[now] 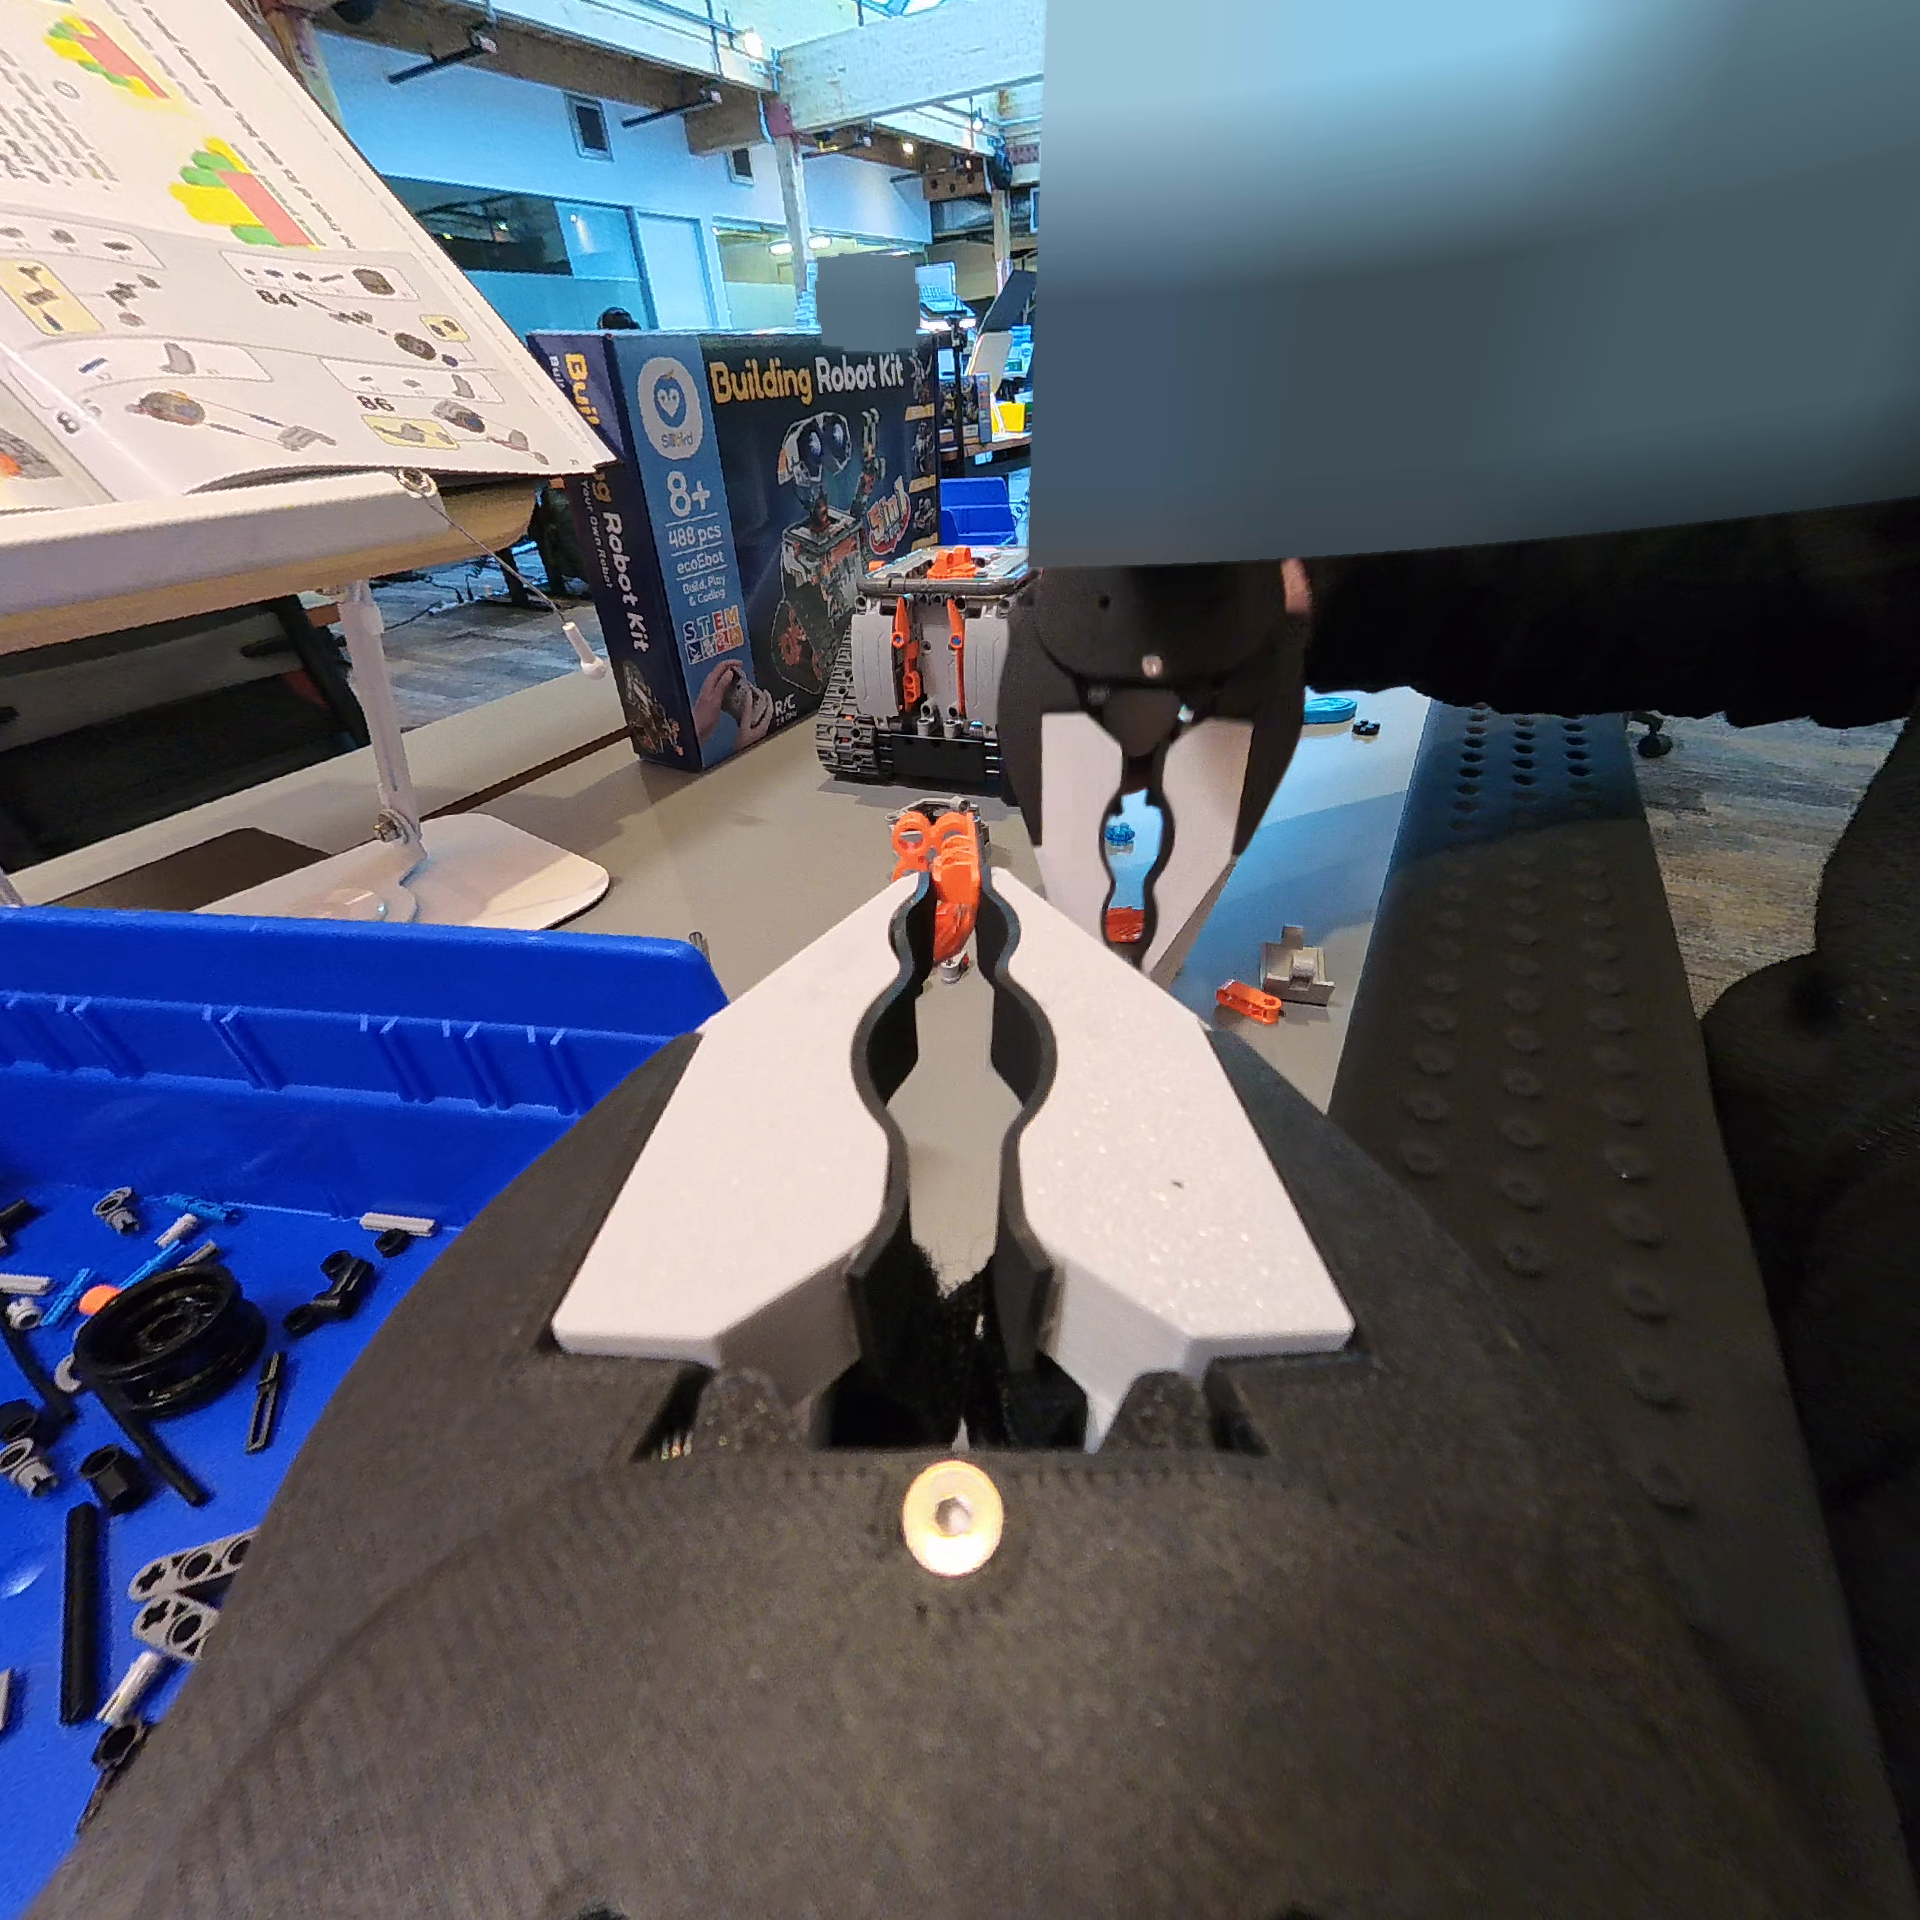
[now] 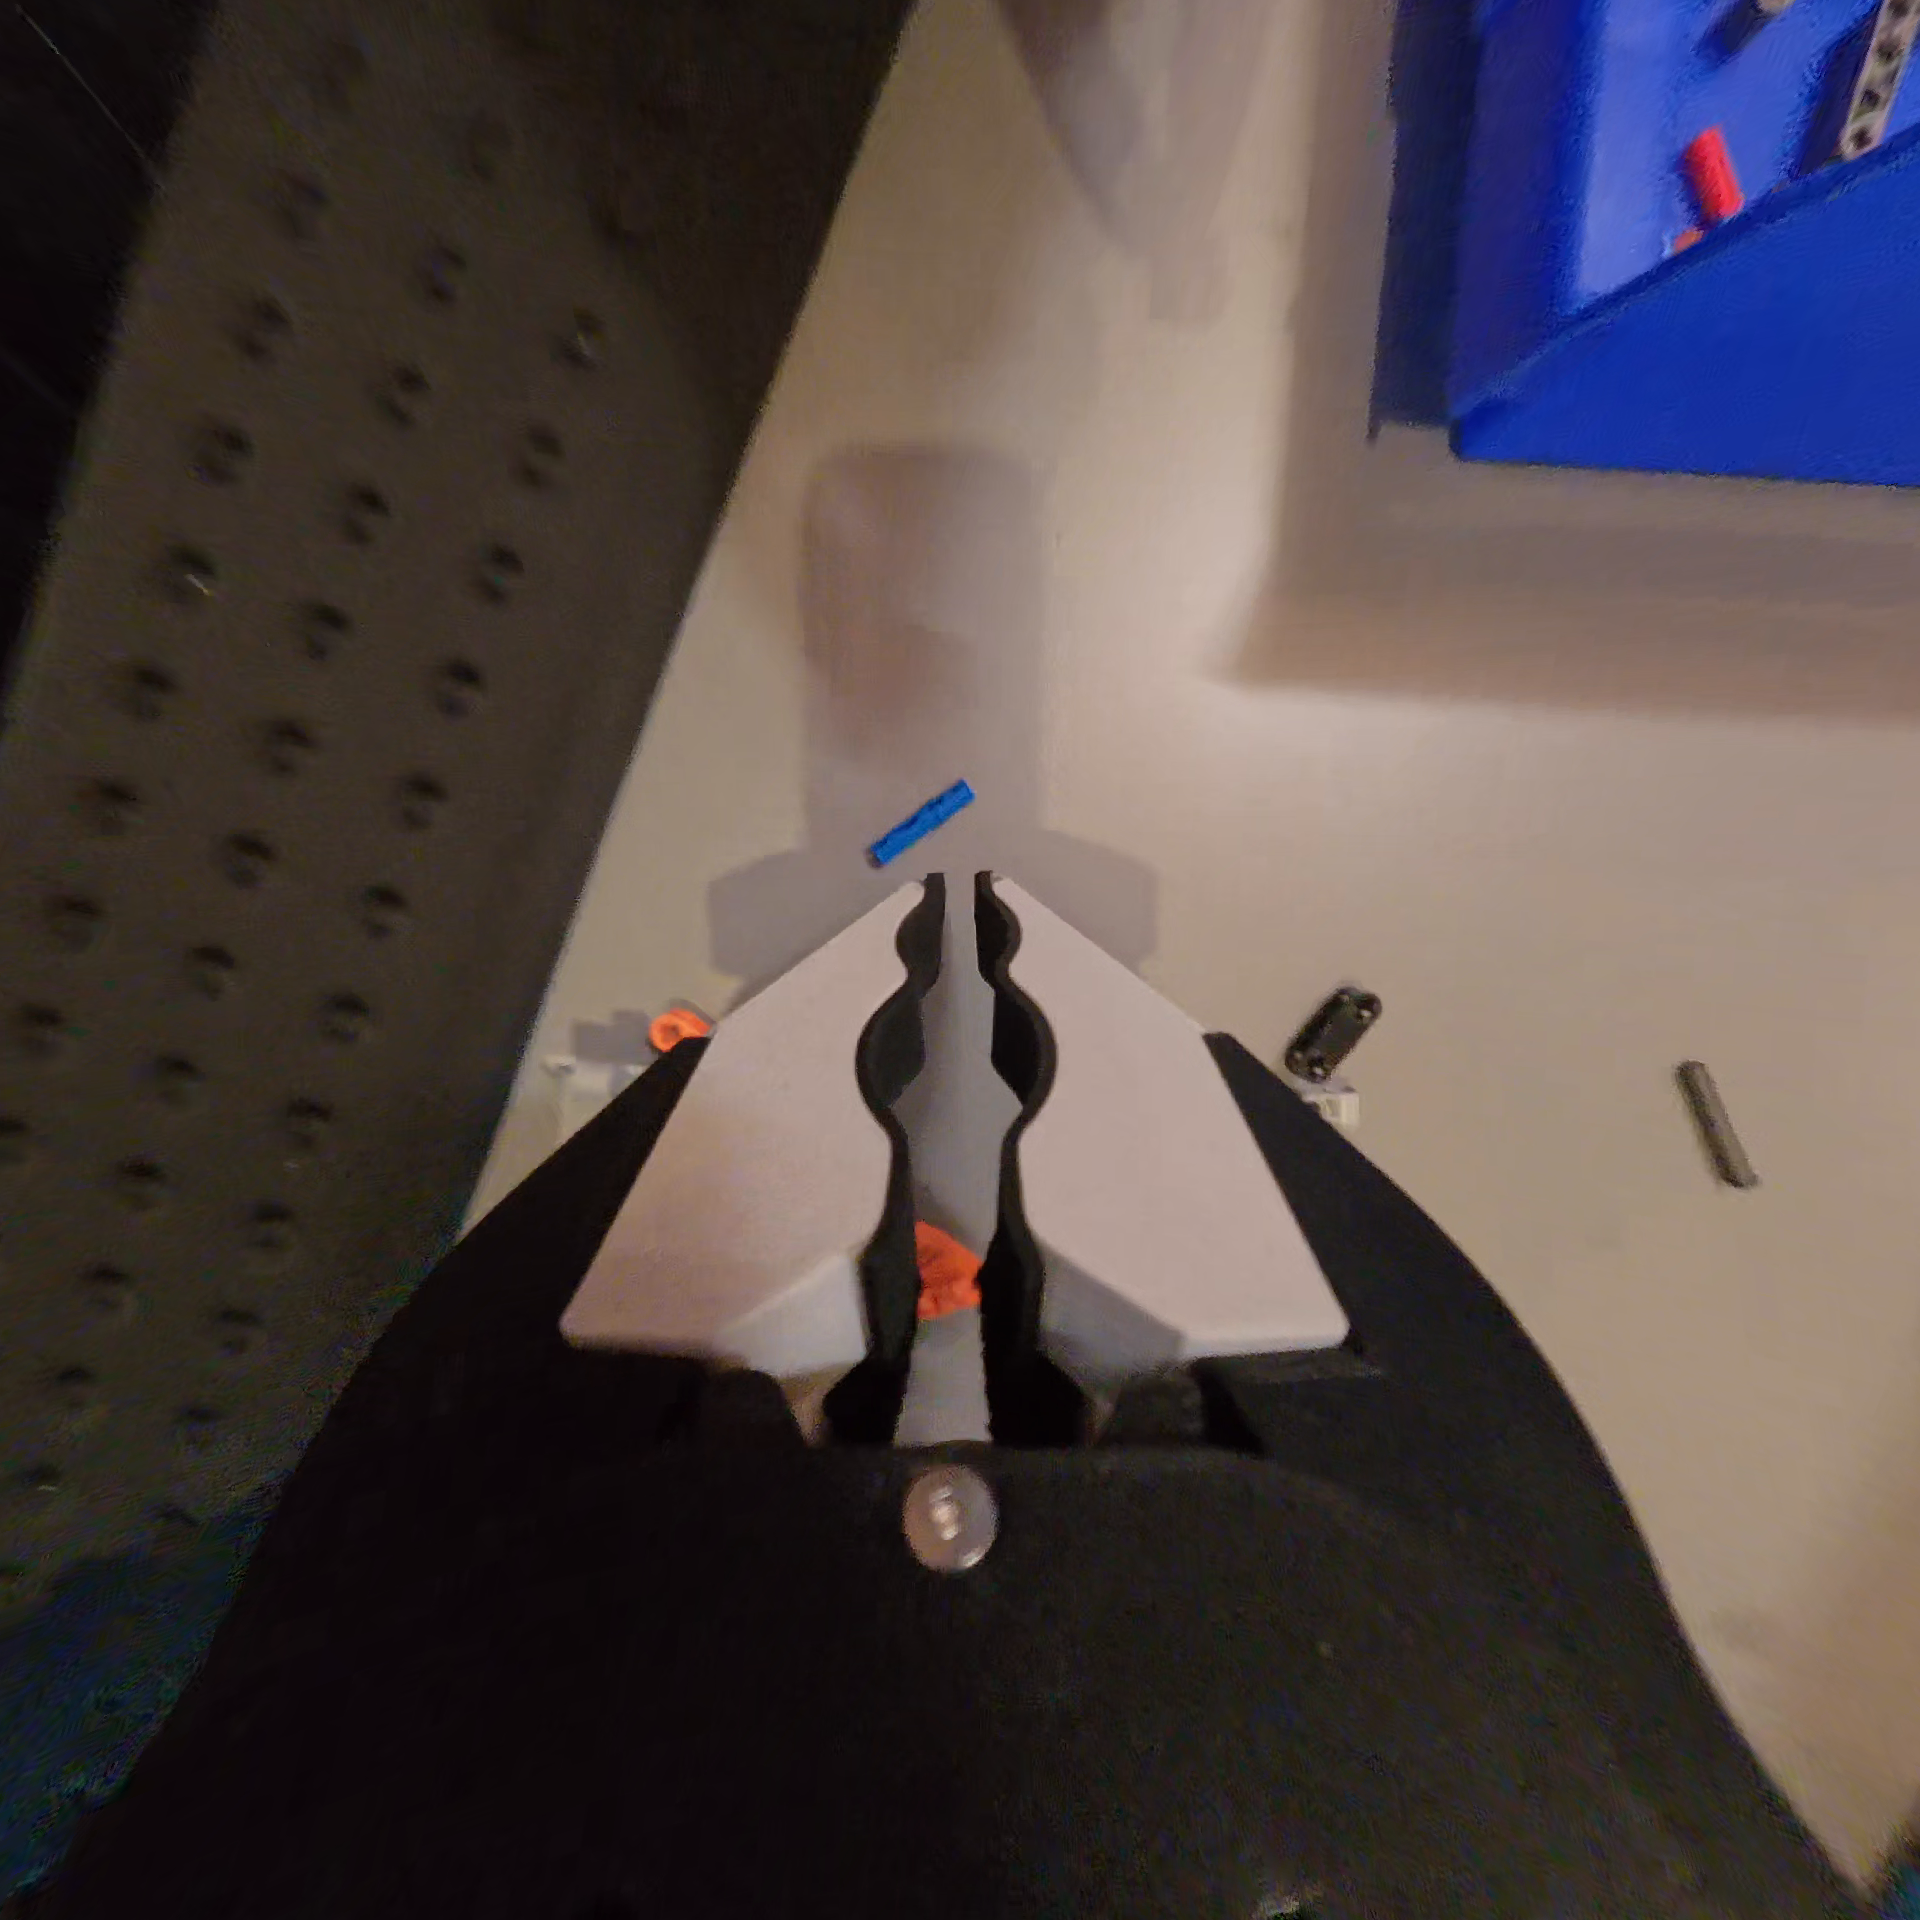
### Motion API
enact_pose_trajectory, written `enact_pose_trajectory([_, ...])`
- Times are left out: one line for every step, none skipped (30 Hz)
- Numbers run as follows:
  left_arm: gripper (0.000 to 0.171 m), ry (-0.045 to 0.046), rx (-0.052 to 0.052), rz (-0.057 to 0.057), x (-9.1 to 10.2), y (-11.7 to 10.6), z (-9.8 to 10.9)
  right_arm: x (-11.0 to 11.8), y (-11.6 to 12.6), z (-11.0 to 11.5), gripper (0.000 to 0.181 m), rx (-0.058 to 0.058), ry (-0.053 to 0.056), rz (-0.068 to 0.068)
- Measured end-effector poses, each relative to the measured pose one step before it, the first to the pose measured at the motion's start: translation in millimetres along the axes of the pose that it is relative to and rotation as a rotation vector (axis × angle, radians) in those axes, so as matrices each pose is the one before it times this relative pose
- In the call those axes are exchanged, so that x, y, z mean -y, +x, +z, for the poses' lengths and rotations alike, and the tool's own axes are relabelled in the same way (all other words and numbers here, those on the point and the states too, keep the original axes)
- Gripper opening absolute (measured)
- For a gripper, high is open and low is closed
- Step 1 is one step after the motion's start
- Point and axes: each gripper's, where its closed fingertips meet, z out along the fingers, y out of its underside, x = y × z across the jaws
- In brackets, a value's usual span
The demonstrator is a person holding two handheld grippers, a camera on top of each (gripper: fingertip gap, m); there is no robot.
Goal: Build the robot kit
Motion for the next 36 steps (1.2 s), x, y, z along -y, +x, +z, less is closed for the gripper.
enact_pose_trajectory([0.005,-0.00120,-0.0006,0.0005,0.00,0.26,0.83,-6.35,0.77,3.62,0.002,-0.0156,-0.0384,-0.0330])
enact_pose_trajectory([0.005,-0.00167,0.0006,0.0013,-0.07,0.18,0.65,-4.42,-2.32,4.57,0.001,0.0049,-0.0259,-0.0237])
enact_pose_trajectory([0.005,-0.00183,0.0013,0.0017,-0.30,0.21,0.37,-1.81,-3.80,4.34,0.000,0.0192,-0.0108,-0.0015])
enact_pose_trajectory([0.005,-0.00230,0.0021,0.0016,-0.58,0.11,0.06,4.74,-2.54,1.58,0.000,0.0145,0.0252,0.0152])
enact_pose_trajectory([0.005,-0.00223,0.0040,0.0010,-0.69,-0.32,-0.14,4.83,-1.32,0.98,0.000,0.0050,0.0220,0.0115])
enact_pose_trajectory([0.005,-0.00015,0.0033,-0.0013,-0.36,-0.57,-0.34,3.76,-0.30,1.68,0.000,-0.0046,0.0155,-0.0014])
enact_pose_trajectory([0.005,0.00221,0.0000,-0.0040,0.14,-0.50,-0.18,4.51,-1.36,2.66,0.000,0.0051,0.0204,0.0038])
enact_pose_trajectory([0.004,0.00240,-0.0011,-0.0032,0.48,-0.41,-0.04,5.93,-2.63,2.58,0.000,0.0194,0.0324,0.0178])
enact_pose_trajectory([0.005,0.00064,-0.0014,-0.0010,0.28,-0.24,0.25,5.79,-0.66,1.19,0.000,0.0073,0.0310,0.0158])
enact_pose_trajectory([0.005,-0.00252,-0.0018,-0.0001,-0.33,0.06,0.32,2.86,2.02,-1.32,0.000,-0.0121,0.0143,-0.0010])
enact_pose_trajectory([0.005,-0.00397,-0.0015,0.0005,-0.82,0.20,0.30,-0.04,4.27,-3.65,0.000,-0.0249,0.0009,-0.0081])
enact_pose_trajectory([0.005,-0.00388,-0.0002,0.0003,-0.91,0.10,0.10,-1.02,6.82,-4.95,0.003,-0.0329,0.0014,-0.0012])
enact_pose_trajectory([0.005,-0.00265,0.0001,-0.0004,-0.86,0.11,-0.08,-0.15,8.16,-4.17,0.008,-0.0358,0.0131,-0.0020])
enact_pose_trajectory([0.005,-0.00048,-0.0003,-0.0009,-0.18,-0.11,-0.09,-0.85,3.55,-1.22,0.017,-0.0060,0.0085,-0.0175])
enact_pose_trajectory([0.004,0.00159,0.0001,-0.0004,0.50,-0.28,-0.05,-0.68,1.33,2.15,0.021,0.0035,0.0037,-0.0345])
enact_pose_trajectory([0.004,0.00179,0.0002,-0.0002,0.63,-0.32,0.10,0.15,2.25,4.44,0.023,-0.0008,0.0027,-0.0359])
enact_pose_trajectory([0.004,0.00011,0.0002,-0.0010,0.11,-0.32,0.22,-0.52,0.48,5.57,0.024,0.0159,-0.0082,-0.0253])
enact_pose_trajectory([0.005,-0.00121,0.0014,-0.0013,-0.37,-0.31,0.00,0.16,1.90,5.33,0.025,0.0122,-0.0066,-0.0173])
enact_pose_trajectory([0.004,-0.00224,0.0033,-0.0008,-0.82,-0.39,-0.26,3.54,2.11,3.28,0.022,0.0145,0.0147,-0.0070])
enact_pose_trajectory([0.004,-0.00293,0.0031,-0.0021,-1.12,-0.40,-0.29,2.24,-0.72,2.29,0.018,0.0353,0.0053,0.0002])
enact_pose_trajectory([0.004,-0.00194,0.0019,-0.0031,-0.92,-0.51,-0.43,1.63,-0.38,1.71,0.016,0.0277,0.0049,0.0012])
enact_pose_trajectory([0.004,-0.00006,0.0011,-0.0027,-0.37,-0.45,-0.46,1.63,-0.08,1.59,0.011,0.0212,0.0101,0.0060])
enact_pose_trajectory([0.005,0.00054,-0.0003,-0.0028,-0.08,-0.40,-0.29,1.07,-1.64,1.47,0.002,0.0251,0.0086,0.0122])
enact_pose_trajectory([0.005,0.00115,-0.0019,-0.0029,0.22,-0.38,-0.05,0.62,-0.06,0.53,0.002,0.0094,0.0076,0.0162])
enact_pose_trajectory([0.004,0.00296,-0.0036,-0.0032,0.57,0.01,-0.07,-0.28,0.29,-0.21,0.002,0.0031,0.0055,0.0216])
enact_pose_trajectory([0.004,0.00220,-0.0045,-0.0037,0.38,0.11,0.09,-0.37,-0.20,-0.25,0.002,0.0014,0.0073,0.0219])
enact_pose_trajectory([0.004,-0.00079,-0.0051,-0.0035,-0.19,0.41,0.38,-0.31,-0.23,-0.25,0.002,-0.0057,0.0089,0.0118])
enact_pose_trajectory([0.004,-0.00351,-0.0061,-0.0015,-0.74,0.76,0.55,-0.26,-0.15,-0.35,0.002,-0.0113,0.0094,0.0090])
enact_pose_trajectory([0.005,-0.00442,-0.0038,0.0018,-1.03,0.78,0.78,-0.84,1.75,-0.70,0.001,-0.0217,0.0055,0.0202])
enact_pose_trajectory([0.005,-0.00556,-0.0025,0.0016,-1.27,0.82,0.78,-1.70,2.88,-2.05,0.001,-0.0285,-0.0002,0.0237])
enact_pose_trajectory([0.005,-0.00691,-0.0047,-0.0009,-1.54,0.87,0.98,0.41,0.55,-3.56,0.001,-0.0194,0.0131,0.0138])
enact_pose_trajectory([0.005,-0.00829,-0.0055,-0.0007,-1.90,1.03,1.12,4.06,-0.44,-5.38,0.001,-0.0188,0.0341,0.0163])
enact_pose_trajectory([0.005,-0.00947,-0.0071,0.0003,-2.02,1.31,1.32,5.69,-0.17,-6.41,0.001,-0.0216,0.0402,0.0249])
enact_pose_trajectory([0.005,-0.01036,-0.0100,0.0002,-2.06,1.77,1.75,4.34,-0.39,-6.30,0.001,-0.0201,0.0310,0.0204])
enact_pose_trajectory([0.005,-0.01440,-0.0145,0.0009,-2.77,2.72,2.50,1.40,0.91,-5.43,0.001,-0.0291,0.0135,0.0135])
enact_pose_trajectory([0.005,-0.02052,-0.0098,0.0035,-3.64,2.22,2.97,1.44,1.14,-5.18,0.001,-0.0287,0.0144,0.0075])
